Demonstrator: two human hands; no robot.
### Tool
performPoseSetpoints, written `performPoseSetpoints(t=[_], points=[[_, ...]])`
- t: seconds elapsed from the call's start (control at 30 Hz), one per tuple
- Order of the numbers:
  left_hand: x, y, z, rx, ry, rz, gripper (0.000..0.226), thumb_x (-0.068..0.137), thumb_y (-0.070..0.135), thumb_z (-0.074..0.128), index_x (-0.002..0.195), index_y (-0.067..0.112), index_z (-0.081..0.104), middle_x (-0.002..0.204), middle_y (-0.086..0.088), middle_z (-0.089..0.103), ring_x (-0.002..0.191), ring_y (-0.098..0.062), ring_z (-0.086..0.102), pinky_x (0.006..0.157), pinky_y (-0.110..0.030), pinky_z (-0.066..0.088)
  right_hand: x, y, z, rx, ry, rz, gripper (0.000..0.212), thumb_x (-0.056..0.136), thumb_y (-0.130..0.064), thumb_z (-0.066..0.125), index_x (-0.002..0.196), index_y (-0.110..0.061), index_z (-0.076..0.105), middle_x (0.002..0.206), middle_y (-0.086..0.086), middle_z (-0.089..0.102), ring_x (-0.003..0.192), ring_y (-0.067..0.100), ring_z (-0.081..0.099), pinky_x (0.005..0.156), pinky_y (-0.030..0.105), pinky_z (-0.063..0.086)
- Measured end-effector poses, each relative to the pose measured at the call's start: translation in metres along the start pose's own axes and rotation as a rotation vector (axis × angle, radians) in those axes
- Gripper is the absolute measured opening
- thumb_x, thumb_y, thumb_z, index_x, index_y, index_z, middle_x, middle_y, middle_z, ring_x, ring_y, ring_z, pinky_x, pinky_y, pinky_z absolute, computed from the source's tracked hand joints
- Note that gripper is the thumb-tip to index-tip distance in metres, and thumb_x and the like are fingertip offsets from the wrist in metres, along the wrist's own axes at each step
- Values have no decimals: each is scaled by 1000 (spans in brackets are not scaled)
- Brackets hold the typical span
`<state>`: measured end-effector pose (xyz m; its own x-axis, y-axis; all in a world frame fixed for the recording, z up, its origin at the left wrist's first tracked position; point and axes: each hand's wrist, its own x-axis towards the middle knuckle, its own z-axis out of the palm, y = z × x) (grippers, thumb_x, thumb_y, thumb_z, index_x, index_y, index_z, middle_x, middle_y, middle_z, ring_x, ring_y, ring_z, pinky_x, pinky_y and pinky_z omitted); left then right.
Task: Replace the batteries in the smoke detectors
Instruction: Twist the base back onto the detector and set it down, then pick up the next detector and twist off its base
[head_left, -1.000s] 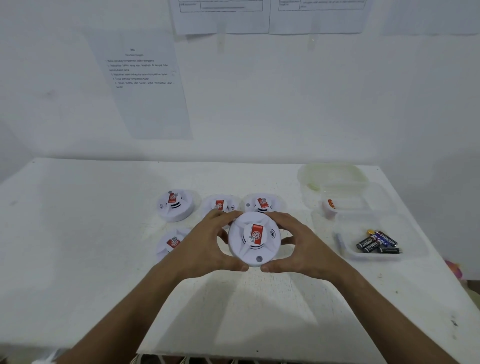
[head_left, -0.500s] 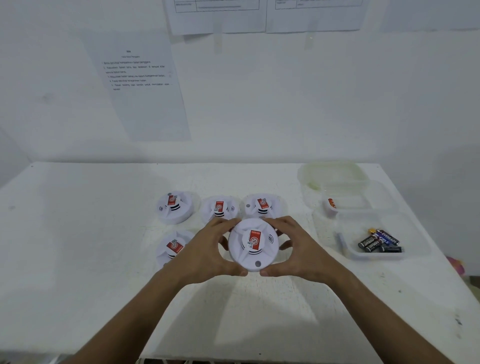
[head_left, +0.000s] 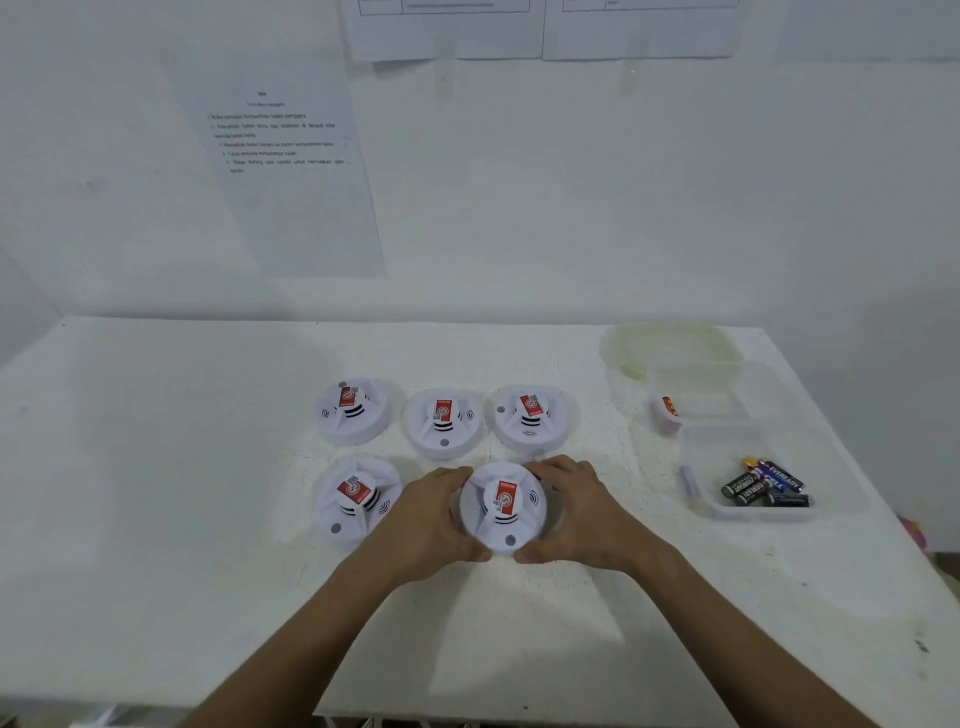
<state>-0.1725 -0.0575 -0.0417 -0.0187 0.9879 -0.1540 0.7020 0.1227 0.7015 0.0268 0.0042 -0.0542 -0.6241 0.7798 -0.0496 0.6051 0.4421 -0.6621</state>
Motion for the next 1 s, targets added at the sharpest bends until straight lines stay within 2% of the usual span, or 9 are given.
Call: performPoseSetpoints(t=[0.1,0.17,0.27,0.37,0.53,0.7,0.8,0.87,1.0], points=[[1,-2,-1,-6,-20,15,74,65,25,87,131,22,53,115,8,57,100,-8,57,91,-21,45,1,4,0,-3,-14,29,88,50,-62,72,129,-27,54,121,-10,60,111,10,47,101,32,35],[3,-3,0,4,-31,41,68,65,30,87,126,25,56,105,14,61,84,0,57,84,-20,49,1,2,-4,19,-7,34,85,53,-54,77,129,-26,55,119,-10,59,108,8,45,99,27,33],[5,-4,1,-6,-31,51,64,66,31,86,123,26,57,102,14,65,80,1,59,78,-16,48,-3,-4,-5,59,23,51,77,57,-38,88,126,-19,59,109,-13,56,97,-3,45,93,20,28],[6,-5,2,-3,-35,68,62,67,30,85,122,24,58,103,13,67,80,3,59,73,-12,44,-5,-5,-3,78,56,81,83,54,-51,77,125,-13,61,113,-4,59,97,-7,47,93,10,31],[-2,-1,-13,86,-43,52,66,77,25,78,136,18,48,111,7,62,76,-5,55,71,-16,43,-7,-20,-7,11,54,133,104,60,-49,86,147,-26,32,139,-10,37,127,11,29,114,41,30],[-17,-11,-65,108,58,41,80,73,32,81,142,29,42,131,10,52,79,-3,54,67,-7,39,15,-53,1,20,75,30,100,68,-48,84,150,-30,29,155,-11,25,143,11,17,117,38,23],[-34,-23,-98,143,69,1,80,67,31,85,137,23,47,116,17,48,101,-9,52,77,-11,39,35,-81,19,88,1,-37,93,69,-40,86,147,-23,38,150,-10,35,137,7,30,115,26,30],[-45,-31,-112,140,25,-2,79,59,34,81,129,11,54,96,23,44,90,-1,48,73,-8,37,46,-94,34,116,-52,-86,81,69,-23,88,139,-10,48,134,-4,49,120,6,44,103,8,34],[-56,-52,-118,138,-14,-34,88,48,43,75,126,7,54,93,23,43,85,-1,47,71,-4,37,63,-100,61,116,-96,-109,73,61,-24,90,124,-19,53,118,-2,55,112,14,46,95,30,44]])
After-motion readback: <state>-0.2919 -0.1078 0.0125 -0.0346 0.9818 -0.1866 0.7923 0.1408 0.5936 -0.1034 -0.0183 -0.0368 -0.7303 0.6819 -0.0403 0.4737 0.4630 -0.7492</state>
